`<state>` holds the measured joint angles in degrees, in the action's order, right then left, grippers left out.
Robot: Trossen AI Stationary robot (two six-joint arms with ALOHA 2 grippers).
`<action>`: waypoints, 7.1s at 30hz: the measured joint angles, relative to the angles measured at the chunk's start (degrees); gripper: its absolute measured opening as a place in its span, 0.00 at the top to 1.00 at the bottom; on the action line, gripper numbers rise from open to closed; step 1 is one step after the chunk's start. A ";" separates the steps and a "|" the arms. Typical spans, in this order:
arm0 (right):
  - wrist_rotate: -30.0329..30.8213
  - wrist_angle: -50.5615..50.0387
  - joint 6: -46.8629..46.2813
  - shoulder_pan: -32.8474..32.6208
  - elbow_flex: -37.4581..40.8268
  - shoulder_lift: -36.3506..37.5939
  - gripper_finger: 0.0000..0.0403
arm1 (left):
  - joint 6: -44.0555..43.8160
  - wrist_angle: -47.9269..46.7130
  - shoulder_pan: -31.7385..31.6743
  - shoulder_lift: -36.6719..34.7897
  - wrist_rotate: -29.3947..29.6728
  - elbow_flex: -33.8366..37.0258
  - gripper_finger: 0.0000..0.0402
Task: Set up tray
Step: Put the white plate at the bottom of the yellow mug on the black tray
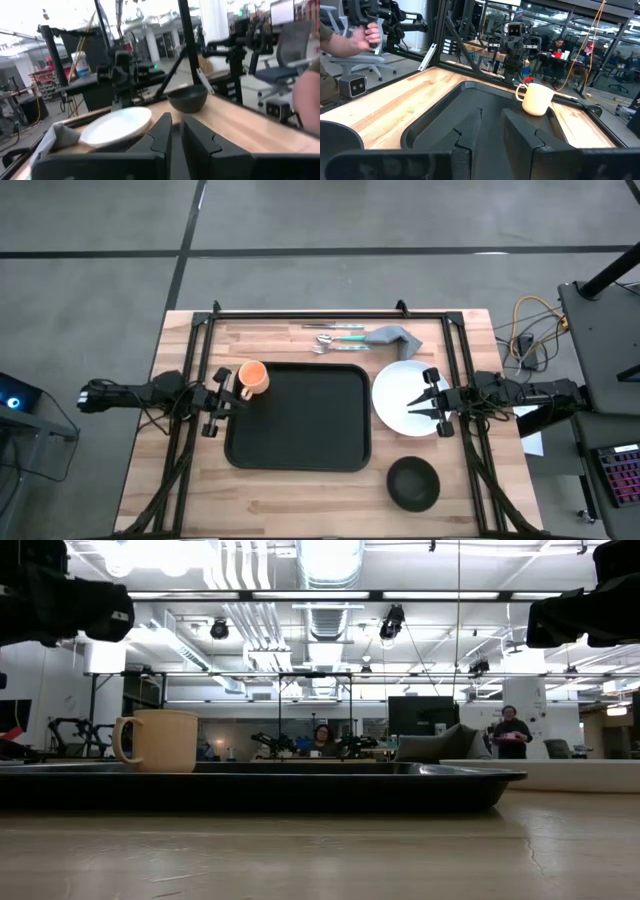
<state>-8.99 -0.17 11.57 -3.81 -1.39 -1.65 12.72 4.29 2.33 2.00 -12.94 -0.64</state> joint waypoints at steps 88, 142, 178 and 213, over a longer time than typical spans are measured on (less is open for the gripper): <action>5.21 13.53 -1.47 -0.02 -9.11 -6.41 0.81 | -1.06 -1.92 0.00 2.93 1.04 -0.05 0.94; 16.66 -72.20 -53.72 -28.36 -59.83 -58.90 0.83 | -1.06 -1.95 0.00 2.95 1.04 -0.03 0.94; 29.69 -69.92 -75.04 -42.53 -51.84 -71.65 0.81 | -1.06 -1.95 0.00 2.93 1.04 -0.03 0.94; 25.05 -54.37 -72.43 -42.53 -33.13 -73.44 0.58 | -1.06 -1.95 -0.01 2.91 1.03 -0.03 0.94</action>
<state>16.05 -54.53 -60.86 -46.35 -34.52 -75.09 11.66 2.35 2.32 4.91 -11.91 -0.67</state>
